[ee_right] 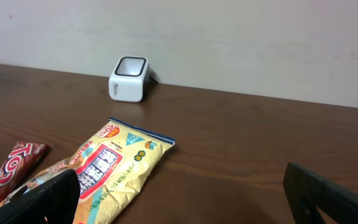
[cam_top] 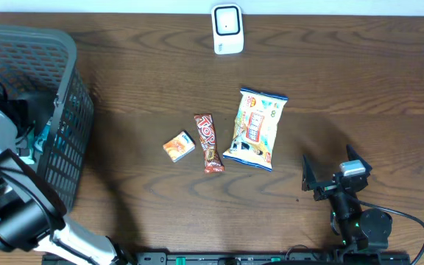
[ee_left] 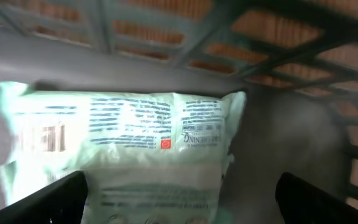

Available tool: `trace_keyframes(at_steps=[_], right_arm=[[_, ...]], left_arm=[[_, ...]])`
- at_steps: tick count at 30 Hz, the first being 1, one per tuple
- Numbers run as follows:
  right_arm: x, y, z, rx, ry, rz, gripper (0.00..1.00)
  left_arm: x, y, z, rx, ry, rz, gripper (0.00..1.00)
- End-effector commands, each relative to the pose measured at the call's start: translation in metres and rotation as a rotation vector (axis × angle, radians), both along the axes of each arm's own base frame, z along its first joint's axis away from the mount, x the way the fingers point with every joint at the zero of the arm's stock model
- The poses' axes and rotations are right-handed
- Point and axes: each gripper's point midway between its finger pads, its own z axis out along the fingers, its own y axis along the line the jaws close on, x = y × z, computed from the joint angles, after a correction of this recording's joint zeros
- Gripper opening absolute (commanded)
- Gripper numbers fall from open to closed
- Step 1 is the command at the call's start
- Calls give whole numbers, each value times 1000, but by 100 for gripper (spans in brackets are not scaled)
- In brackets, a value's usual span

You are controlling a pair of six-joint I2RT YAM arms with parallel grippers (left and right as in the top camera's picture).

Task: Scan the item barcode
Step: 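Grasp the mint-green wipes pack and lift it from the basket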

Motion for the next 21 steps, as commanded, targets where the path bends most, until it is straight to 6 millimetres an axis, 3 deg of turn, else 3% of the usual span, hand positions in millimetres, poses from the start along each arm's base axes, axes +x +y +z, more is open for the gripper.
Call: trace_keyframes(at_steps=[1, 7, 9, 13, 18, 21], right_arm=[[0, 1, -1, -1, -1, 4, 99], [0, 1, -1, -1, -1, 4, 99], [0, 1, -1, -1, -1, 4, 99], [0, 1, -1, -1, -1, 4, 99], [0, 1, -1, -1, -1, 4, 99], [0, 1, -1, -1, -1, 4, 99]], left_arm=[[1, -3, -21, -18, 44, -3, 97], [-8, -10, -62, -72, 145, -45, 97], [-13, -13, -74, -90, 181, -67, 93], [-22, -20, -90, -121, 252, -122, 68], [-44, -29, -102, -159, 367, -172, 51], [-56, -37, -105, -193, 419, -181, 27]])
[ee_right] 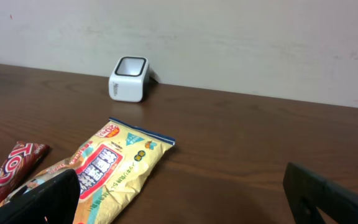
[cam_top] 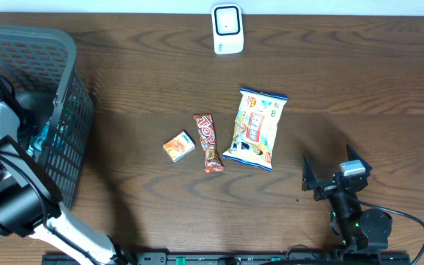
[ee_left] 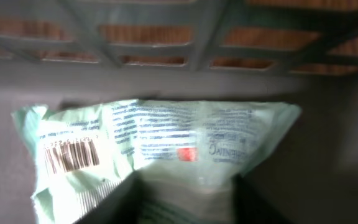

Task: Scan the item barcode
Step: 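Grasp the mint-green wipes pack and lift it from the basket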

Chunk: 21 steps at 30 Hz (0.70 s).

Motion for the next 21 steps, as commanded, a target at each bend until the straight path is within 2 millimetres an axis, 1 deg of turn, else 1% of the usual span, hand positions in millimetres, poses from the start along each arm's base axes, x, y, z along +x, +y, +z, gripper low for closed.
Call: trace_keyframes(at_steps=[1, 2, 5, 7, 10, 12, 15, 21], right_arm=[[0, 1, -1, -2, -1, 4, 99], [0, 1, -1, -2, -1, 4, 99], [0, 1, -1, -1, -1, 4, 99], [0, 1, -1, -1, -1, 4, 99], [0, 1, -1, -1, -1, 4, 99], [0, 1, -1, -1, -1, 4, 99], [0, 1, -1, -1, -1, 4, 99], [0, 1, -1, -2, -1, 4, 99]], left_arm=[[-47, -43, -78, -221, 213, -38, 19], [-51, -46, -78, -233, 228, -36, 8], [-60, -53, -76, -263, 267, -35, 7], [-64, -55, -72, -270, 278, -35, 7], [-64, -55, -56, -259, 263, -35, 7], [-60, -52, -39, -234, 230, -36, 7], [-54, -48, -6, -182, 159, -39, 7], [-48, -43, 71, -56, -6, -44, 7]])
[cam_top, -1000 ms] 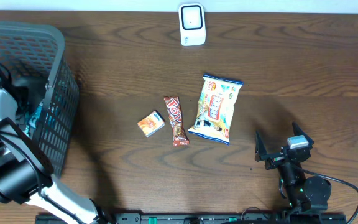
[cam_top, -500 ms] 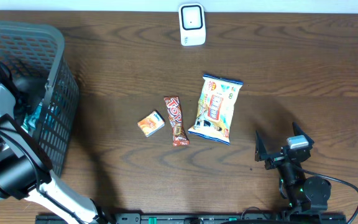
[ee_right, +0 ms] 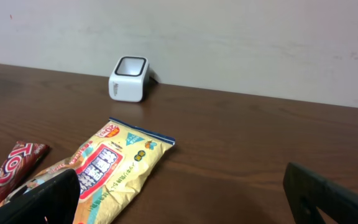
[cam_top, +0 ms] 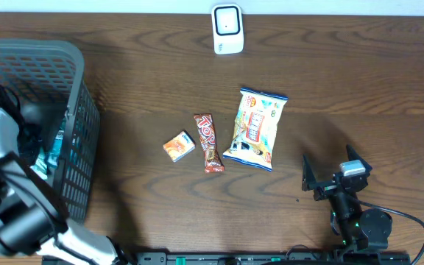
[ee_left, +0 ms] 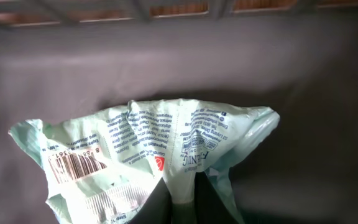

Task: Scan the item barcode
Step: 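Grasp the mint-green wipes pack and lift it from the basket, then carry the wipes pack to the table beside the snack bag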

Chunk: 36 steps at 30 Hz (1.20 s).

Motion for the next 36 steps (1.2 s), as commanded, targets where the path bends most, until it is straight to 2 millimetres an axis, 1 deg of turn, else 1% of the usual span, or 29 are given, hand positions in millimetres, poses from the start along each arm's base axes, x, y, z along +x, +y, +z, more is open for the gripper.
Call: trace_keyframes(at_steps=[1, 7, 9, 13, 15, 18, 22, 24, 25, 26, 27, 29, 33, 36], right_arm=[[0, 1, -1, -1, -1, 4, 99], [0, 1, -1, -1, -1, 4, 99], [0, 1, -1, -1, -1, 4, 99], [0, 1, -1, -1, -1, 4, 99], [0, 1, -1, -1, -1, 4, 99], [0, 1, -1, -1, -1, 4, 99], [0, 1, -1, -2, -1, 4, 99], [0, 1, -1, -1, -1, 4, 99], [0, 1, -1, -1, -1, 4, 99], [0, 1, -1, -1, -1, 4, 99], [0, 1, -1, -1, -1, 4, 99], [0, 1, -1, -1, -1, 4, 99], [0, 1, -1, -1, -1, 4, 99], [0, 1, -1, -1, -1, 4, 99]], left_arm=[[5, 3, 52, 79, -124, -6, 7], [1, 0, 112, 177, -264, -9, 7], [1, -7, 133, 192, -329, -21, 7], [3, -30, 178, 186, -507, -80, 7], [5, -46, 205, 188, -614, -124, 7], [7, -75, 252, 210, -791, -219, 7], [4, -126, 318, 267, -1023, -385, 7], [-2, -153, 341, 284, -1107, -464, 7], [-5, -168, 349, 279, -1139, -506, 7], [-7, -184, 354, 262, -1166, -554, 7], [-8, -195, 356, 244, -1180, -589, 7], [-7, -222, 353, 179, -1182, -672, 7], [4, -277, 328, 45, -1110, -878, 7], [18, -325, 301, -49, -1020, -1055, 7]])
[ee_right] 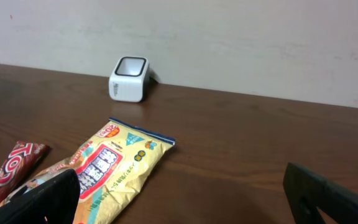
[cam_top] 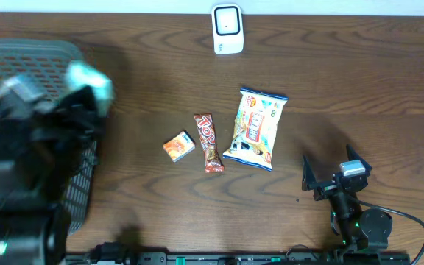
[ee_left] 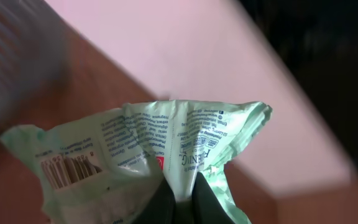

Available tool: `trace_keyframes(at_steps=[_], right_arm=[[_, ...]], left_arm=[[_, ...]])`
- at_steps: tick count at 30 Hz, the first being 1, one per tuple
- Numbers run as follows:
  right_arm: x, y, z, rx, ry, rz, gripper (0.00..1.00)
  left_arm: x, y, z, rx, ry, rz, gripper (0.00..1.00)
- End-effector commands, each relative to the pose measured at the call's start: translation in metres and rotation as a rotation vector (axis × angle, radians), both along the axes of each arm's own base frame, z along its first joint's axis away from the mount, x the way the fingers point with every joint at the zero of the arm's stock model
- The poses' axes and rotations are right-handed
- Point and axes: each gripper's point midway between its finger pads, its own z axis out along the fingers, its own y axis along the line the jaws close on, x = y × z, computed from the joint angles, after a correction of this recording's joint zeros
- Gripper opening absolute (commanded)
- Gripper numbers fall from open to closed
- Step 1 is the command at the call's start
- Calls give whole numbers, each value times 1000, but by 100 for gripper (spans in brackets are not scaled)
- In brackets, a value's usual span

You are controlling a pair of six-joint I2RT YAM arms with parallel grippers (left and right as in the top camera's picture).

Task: Scan the item barcode
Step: 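Carry the wipes pack to the table beside the snack bag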

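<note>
My left gripper (ee_left: 180, 198) is shut on the lower fold of a pale green packet (ee_left: 166, 134), whose barcode (ee_left: 67, 169) faces the wrist camera at the left. In the overhead view the packet (cam_top: 90, 76) and the arm show as a blur, lifted over the right rim of the grey basket (cam_top: 20, 55). The white scanner (cam_top: 227, 29) stands at the table's far edge, well to the right of the packet. My right gripper (cam_top: 330, 180) rests open near the front right, holding nothing.
A small orange box (cam_top: 178, 146), a chocolate bar (cam_top: 207, 142) and a yellow snack bag (cam_top: 256, 127) lie in the middle of the table. The right wrist view shows the snack bag (ee_right: 114, 168) and the scanner (ee_right: 128, 78) beyond it.
My left gripper was down inside the basket, shut on the green packet. Now it holds the packet up above the basket's right rim. The right arm has not moved.
My left gripper was open over the green packet on the basket floor. Then its fingers were down around the packet, then shut on a fold of it. Now the packet is out of the basket, high in the air.
</note>
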Motion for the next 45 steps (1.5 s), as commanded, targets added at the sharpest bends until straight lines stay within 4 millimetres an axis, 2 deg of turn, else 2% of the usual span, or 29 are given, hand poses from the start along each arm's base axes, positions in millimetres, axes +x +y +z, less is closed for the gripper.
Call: trace_keyframes(at_steps=[1, 4, 6, 7, 8, 10, 12, 15, 19, 23, 31, 36, 45], right_arm=[[0, 1, -1, -1, -1, 4, 99], [0, 1, -1, -1, -1, 4, 99], [0, 1, -1, -1, -1, 4, 99], [0, 1, -1, -1, -1, 4, 99], [0, 1, -1, -1, -1, 4, 99], [0, 1, -1, -1, -1, 4, 99], [0, 1, -1, -1, -1, 4, 99], [0, 1, -1, -1, -1, 4, 99], [0, 1, -1, -1, -1, 4, 99], [0, 1, -1, -1, -1, 4, 99], [0, 1, -1, -1, -1, 4, 99], [0, 1, -1, -1, -1, 4, 99], [0, 1, -1, -1, -1, 4, 99]], left_arm=[[16, -50, -29, 78, 85, -193, 7], [26, -97, -67, 135, 190, -329, 7], [31, -129, -101, 190, 282, -397, 7], [32, -139, -116, 216, 320, -416, 7], [34, -153, -141, 260, 380, -439, 7], [33, -168, -175, 324, 465, -464, 7], [26, -178, -210, 395, 562, -489, 7], [8, -181, -257, 515, 710, -544, 7], [-28, -177, -298, 633, 901, -605, 8], [-50, -185, -316, 704, 969, -661, 7], [-77, -210, -317, 681, 980, -693, 7], [-72, -216, -323, 629, 970, -643, 7], [-67, -221, -357, 582, 899, -644, 8]])
